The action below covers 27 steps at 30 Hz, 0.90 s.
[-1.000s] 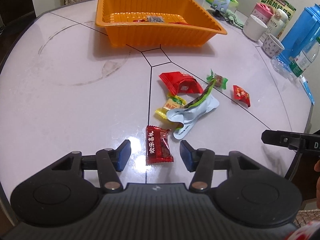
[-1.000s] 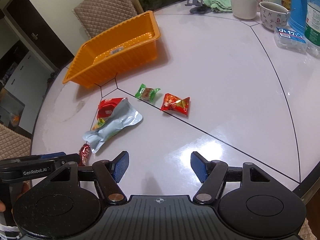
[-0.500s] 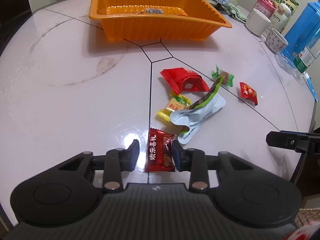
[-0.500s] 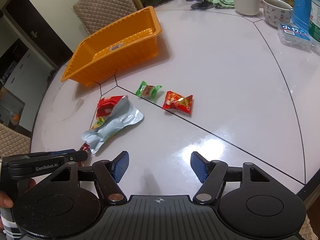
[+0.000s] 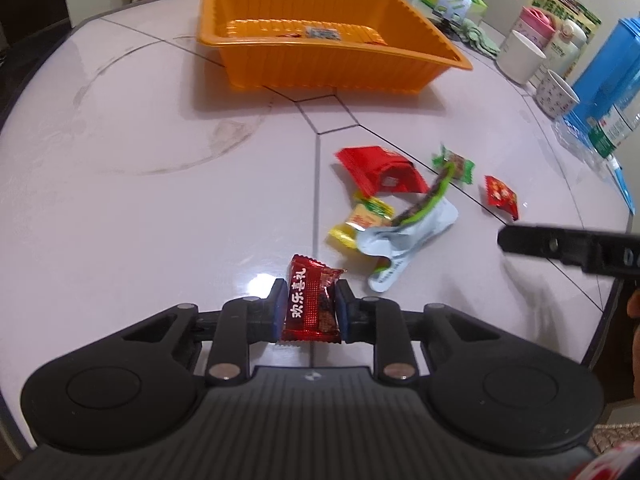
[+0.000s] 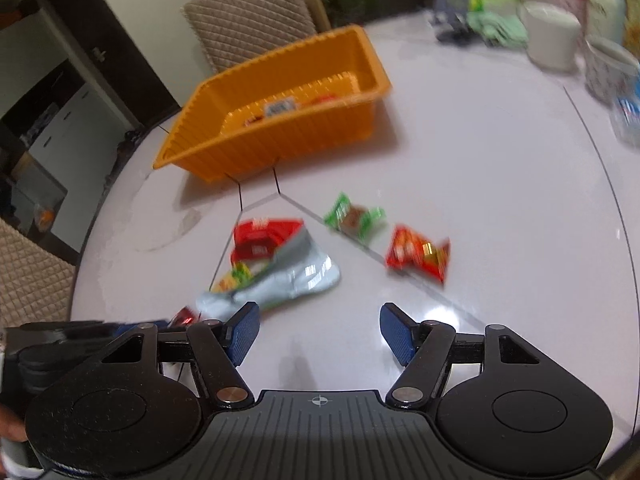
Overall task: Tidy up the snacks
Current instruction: 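Grasp the silver-and-white snack bag with the right gripper while the left holds the red candy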
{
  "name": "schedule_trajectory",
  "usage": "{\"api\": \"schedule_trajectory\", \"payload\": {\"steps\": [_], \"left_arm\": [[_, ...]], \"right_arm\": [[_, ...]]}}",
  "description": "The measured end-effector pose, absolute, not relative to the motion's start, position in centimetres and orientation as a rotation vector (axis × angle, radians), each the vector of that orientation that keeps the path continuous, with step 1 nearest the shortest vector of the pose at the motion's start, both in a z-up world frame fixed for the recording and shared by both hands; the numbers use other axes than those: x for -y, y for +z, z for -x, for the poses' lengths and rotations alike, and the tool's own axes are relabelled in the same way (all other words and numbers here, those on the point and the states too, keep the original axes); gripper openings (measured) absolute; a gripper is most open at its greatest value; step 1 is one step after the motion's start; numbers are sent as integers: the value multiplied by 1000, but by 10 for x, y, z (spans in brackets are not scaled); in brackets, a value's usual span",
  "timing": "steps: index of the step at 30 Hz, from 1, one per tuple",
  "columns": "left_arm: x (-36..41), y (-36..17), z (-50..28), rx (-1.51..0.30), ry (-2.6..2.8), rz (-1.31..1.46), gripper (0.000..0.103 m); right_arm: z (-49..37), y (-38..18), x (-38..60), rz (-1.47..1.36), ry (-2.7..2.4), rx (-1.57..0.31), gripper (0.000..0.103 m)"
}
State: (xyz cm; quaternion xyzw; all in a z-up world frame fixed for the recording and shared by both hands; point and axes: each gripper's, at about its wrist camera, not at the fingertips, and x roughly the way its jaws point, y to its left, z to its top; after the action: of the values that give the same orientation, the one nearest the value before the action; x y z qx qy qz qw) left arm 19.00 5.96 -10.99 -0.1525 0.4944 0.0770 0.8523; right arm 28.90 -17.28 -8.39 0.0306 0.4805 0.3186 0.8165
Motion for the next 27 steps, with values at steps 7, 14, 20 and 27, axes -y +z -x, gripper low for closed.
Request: {"api": "schedule_trajectory", "payload": {"steps": [7,14,20,27], "left_arm": [[-80,-108,-178,-1037,229,354,22],[-93,-106,-171,-1025,270,384,22],[-99,-105,-171,-1020,276,394,22],[-101,-107,-170,-1023,276,408,22]], "right_arm": [[-321,-83,144,-12,728,-973,50],[-330,-95,131,-137,656,-1165,50],[-330,-111,127,-283,581,-1266,50],[-329,-116,116,-275,524,-1261,43]]}}
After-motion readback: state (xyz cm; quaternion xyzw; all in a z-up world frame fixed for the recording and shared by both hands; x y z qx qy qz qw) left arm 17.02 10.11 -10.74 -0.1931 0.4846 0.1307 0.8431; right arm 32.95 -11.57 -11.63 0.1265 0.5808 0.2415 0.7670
